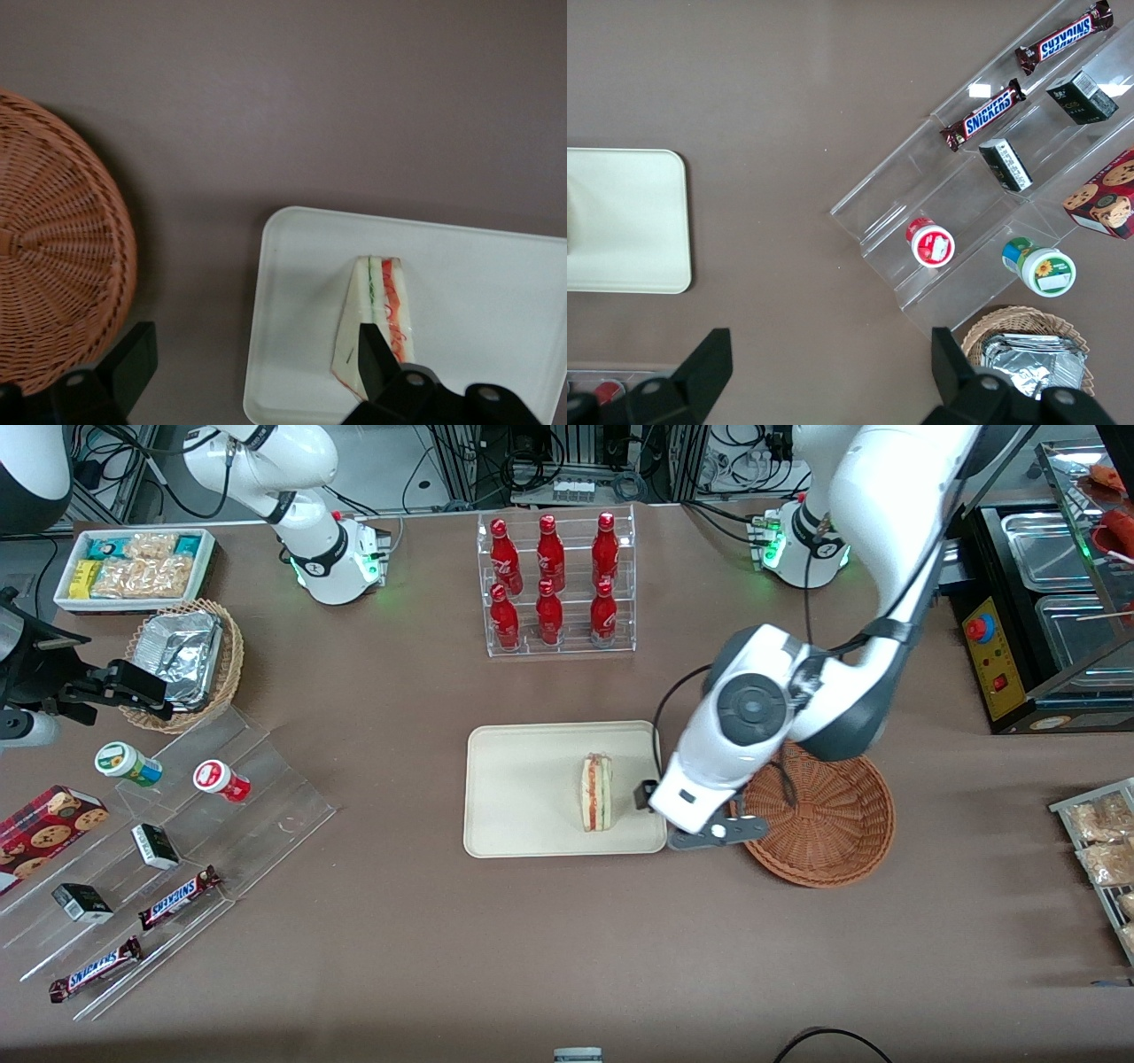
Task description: Place sandwich from basket to tray
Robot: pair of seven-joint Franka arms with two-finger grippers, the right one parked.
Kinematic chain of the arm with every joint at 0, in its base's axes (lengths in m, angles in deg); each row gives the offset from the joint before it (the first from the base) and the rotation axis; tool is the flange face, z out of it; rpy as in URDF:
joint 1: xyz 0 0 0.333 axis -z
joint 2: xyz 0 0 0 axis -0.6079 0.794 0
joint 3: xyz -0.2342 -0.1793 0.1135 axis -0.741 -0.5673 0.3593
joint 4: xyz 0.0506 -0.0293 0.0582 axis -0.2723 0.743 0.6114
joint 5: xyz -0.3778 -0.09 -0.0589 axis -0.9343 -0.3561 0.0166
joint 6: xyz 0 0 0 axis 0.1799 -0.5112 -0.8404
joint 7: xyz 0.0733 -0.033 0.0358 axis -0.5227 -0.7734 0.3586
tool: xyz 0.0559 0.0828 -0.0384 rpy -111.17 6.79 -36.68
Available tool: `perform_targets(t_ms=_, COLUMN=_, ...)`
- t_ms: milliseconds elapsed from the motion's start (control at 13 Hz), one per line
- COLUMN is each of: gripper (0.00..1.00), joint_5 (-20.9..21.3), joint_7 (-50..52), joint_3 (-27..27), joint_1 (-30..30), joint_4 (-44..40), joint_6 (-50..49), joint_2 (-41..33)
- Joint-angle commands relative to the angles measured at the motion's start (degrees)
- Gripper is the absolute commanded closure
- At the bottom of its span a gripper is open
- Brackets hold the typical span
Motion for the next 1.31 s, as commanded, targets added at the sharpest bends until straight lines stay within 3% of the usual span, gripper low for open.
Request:
perform_targets(t_ms=0, gripper=0.00, joint_5=-1.0, joint_7=-0.1, joint_3=-0.2, joint_1=-2.9, joint_4=0.5, joint_6=-4.4, joint_2=-2.8)
perform_targets(t_ms=462, gripper=0.00, joint_5=-1.1, joint_7=-8.6, joint_3=-0.2, joint_1=-10.4, joint_4=0.8, joint_6=-13.8, joint_2=-8.1)
perform_targets(t_ms=923, gripper=0.00, joint_5=-2.9, joint_7=-20.5, joint_3=-0.1, joint_1=-18.8, joint_4=10.8, joint_6=-19.9, joint_2=-22.8)
perform_targets(t_ms=1231, gripper=0.00, joint_5=-4.1, joint_7=-24.7, joint_3=-0.1, joint_1=-21.5, joint_4=11.1, joint_6=-26.5, joint_2=-29.1)
